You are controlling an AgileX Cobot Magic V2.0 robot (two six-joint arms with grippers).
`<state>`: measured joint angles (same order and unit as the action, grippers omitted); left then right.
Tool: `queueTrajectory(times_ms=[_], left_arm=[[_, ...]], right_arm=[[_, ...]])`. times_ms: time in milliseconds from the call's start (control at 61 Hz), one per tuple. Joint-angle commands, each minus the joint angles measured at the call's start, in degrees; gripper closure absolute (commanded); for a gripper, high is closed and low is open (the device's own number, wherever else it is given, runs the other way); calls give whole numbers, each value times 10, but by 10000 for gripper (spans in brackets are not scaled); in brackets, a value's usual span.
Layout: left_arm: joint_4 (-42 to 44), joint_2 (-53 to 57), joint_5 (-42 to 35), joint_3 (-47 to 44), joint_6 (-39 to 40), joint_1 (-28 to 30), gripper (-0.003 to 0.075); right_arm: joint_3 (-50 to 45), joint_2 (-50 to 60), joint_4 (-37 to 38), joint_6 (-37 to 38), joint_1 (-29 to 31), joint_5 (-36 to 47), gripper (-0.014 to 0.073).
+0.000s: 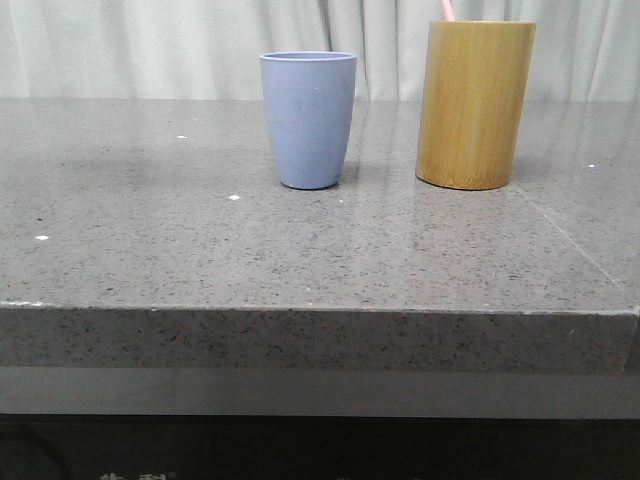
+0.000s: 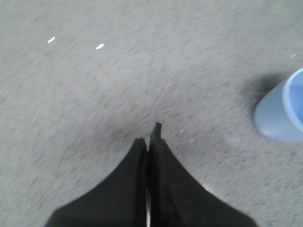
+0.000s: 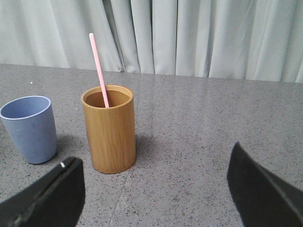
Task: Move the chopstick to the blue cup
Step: 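Open the left gripper and raise it away from the blue cup, then move the right gripper above the bamboo cup toward the pink stick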
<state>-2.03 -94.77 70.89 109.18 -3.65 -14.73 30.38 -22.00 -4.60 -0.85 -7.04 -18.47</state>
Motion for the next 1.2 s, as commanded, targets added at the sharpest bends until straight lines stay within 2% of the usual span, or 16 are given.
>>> queueTrajectory(times_ms=[0, 262, 573, 885, 1048, 1179], left_arm=[[-6, 88, -73, -66, 9, 29, 739], [-6, 276, -233, -322, 20, 83, 739], [-11, 521, -392, -596, 20, 86, 739], [-16, 794, -437, -771, 20, 86, 739], [-19, 907, -435, -818, 20, 86, 739], [-19, 951, -435, -830, 20, 86, 739]], right_arm=[[19, -7, 4, -4, 1, 44, -28], [19, -7, 4, -4, 1, 44, -28], [19, -7, 4, -4, 1, 44, -28], [19, -7, 4, -4, 1, 44, -28], [19, -8, 4, -4, 1, 42, -27], [28, -38, 4, -4, 1, 43, -27]])
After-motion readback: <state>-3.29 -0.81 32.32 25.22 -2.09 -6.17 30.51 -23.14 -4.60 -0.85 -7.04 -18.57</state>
